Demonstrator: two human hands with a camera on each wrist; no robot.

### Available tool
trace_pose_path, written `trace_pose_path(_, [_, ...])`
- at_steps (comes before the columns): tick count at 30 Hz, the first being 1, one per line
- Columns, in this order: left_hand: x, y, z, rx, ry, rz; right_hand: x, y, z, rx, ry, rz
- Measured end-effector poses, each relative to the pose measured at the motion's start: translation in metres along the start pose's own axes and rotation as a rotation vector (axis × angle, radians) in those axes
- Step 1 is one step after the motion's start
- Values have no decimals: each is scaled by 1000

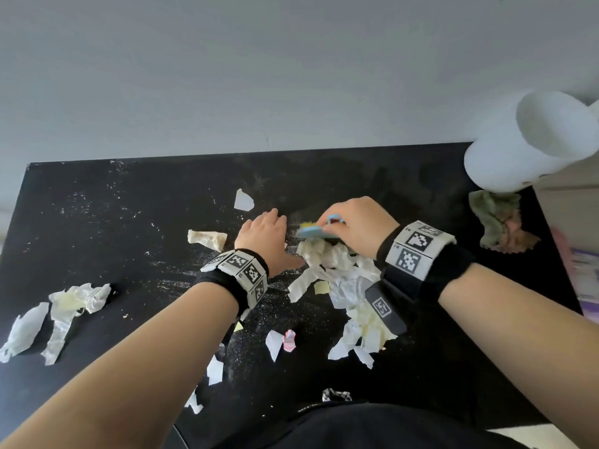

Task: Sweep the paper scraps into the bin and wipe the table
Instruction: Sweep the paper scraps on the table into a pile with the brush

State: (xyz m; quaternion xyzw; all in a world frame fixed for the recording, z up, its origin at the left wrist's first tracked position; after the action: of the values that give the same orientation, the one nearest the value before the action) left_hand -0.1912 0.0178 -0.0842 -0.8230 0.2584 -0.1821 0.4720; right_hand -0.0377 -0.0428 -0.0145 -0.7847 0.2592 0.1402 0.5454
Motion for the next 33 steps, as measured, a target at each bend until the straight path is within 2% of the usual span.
trace_pose_path(3, [1,1,-1,-14,-12,24,9,-19,-2,109,6,85])
trace_pose_path(5, [3,0,-2,-16,-10,39,25,-33,1,252,59,66])
trace_pose_path(7, [7,1,-3,-21,-3,52,39,-37,3,317,142,-2])
trace_pose_path(10, [13,4,-5,-44,4,73,40,-19,-4,245,187,-70])
trace_pose_path(15, [16,4,-5,-37,18,151,13,4,-21,47,29,5])
trace_pose_path(16, [15,3,-4,-37,22,167,11,-1,-22,55,17,36])
trace_pose_path(18, [15,1,-4,-47,29,180,17,-14,-17,159,29,63])
trace_pose_path(20, [14,-1,-3,-59,32,189,28,-27,-11,274,87,37])
trace_pose_path(22, [14,-1,-2,-68,35,194,35,-29,-9,320,151,-5])
trace_pose_path(24, [13,0,-2,-67,40,190,33,-18,-11,275,157,-28])
trace_pose_path(28, [9,5,-4,-50,43,151,10,5,-20,61,31,-5])
trace_pose_path(29, [8,6,-4,-42,46,141,6,2,-19,67,11,29])
trace_pose_path(33, [4,3,-11,5,58,115,7,-23,2,245,3,75])
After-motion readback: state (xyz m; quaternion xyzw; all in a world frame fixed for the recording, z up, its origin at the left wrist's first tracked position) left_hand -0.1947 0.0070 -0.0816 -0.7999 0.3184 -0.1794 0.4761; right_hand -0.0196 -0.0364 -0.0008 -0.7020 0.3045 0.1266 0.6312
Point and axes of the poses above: each hand's wrist, its own z-axis towards the middle knuckle, its own y-axis out of the palm, x = y × z, the point moved 2 cm from there along z, towards the middle knuckle, and after that the axes turned 4 degrees about z, right-handed, at the moved point
